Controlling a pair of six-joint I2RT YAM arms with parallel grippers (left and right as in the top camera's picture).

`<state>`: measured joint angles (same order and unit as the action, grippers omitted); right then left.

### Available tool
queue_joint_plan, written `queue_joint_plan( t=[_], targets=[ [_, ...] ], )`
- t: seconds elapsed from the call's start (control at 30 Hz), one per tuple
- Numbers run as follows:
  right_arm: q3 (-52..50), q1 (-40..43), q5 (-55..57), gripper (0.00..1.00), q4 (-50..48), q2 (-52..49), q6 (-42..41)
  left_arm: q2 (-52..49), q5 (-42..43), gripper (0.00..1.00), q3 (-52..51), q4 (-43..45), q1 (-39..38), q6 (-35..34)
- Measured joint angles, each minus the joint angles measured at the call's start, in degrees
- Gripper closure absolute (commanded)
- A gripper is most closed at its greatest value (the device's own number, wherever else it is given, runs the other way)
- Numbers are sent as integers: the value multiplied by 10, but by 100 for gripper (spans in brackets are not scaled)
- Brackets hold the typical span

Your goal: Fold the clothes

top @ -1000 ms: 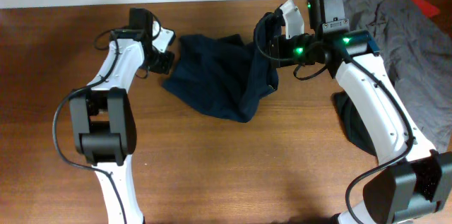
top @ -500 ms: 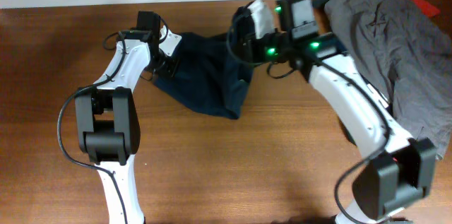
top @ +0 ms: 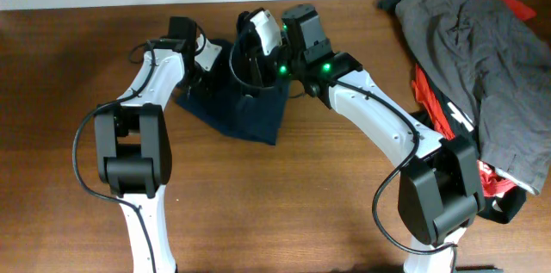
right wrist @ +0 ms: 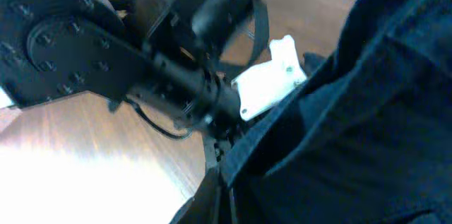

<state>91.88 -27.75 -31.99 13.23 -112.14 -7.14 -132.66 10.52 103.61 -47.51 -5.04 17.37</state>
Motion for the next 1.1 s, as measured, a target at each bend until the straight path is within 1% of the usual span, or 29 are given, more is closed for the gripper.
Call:
queue_joint_plan(
  t=[0.17,0.27,0.43,0.53,0.67,0.83,1.0,1.07,1.1],
  targets=[
    [0,-1,17,96,-56,-2,-19,-1,7,100,0,0,0,-5],
    [0,-1,24,96,-54,-7,-30,-1,7,100,0,0,0,-7],
    [0,5,26,96,-12,-7,-35,-1,22,100,0,0,-4,-20],
    [1,27,24,96,36,-3,-34,-1,31,100,0,3,-29,-28],
    [2,84,17,96,113,43,-31,-1,32,100,0,21,-89,-47],
    [2,151,17,96,192,106,-10,-2,33,100,0,34,-134,-65],
    [2,167,9,96,197,123,3,-5,36,100,1,23,-137,-79],
    [2,161,9,96,181,123,3,-6,39,100,9,-9,-132,-82],
    [2,151,8,96,163,123,4,-9,40,100,21,-46,-125,-82]
  ],
)
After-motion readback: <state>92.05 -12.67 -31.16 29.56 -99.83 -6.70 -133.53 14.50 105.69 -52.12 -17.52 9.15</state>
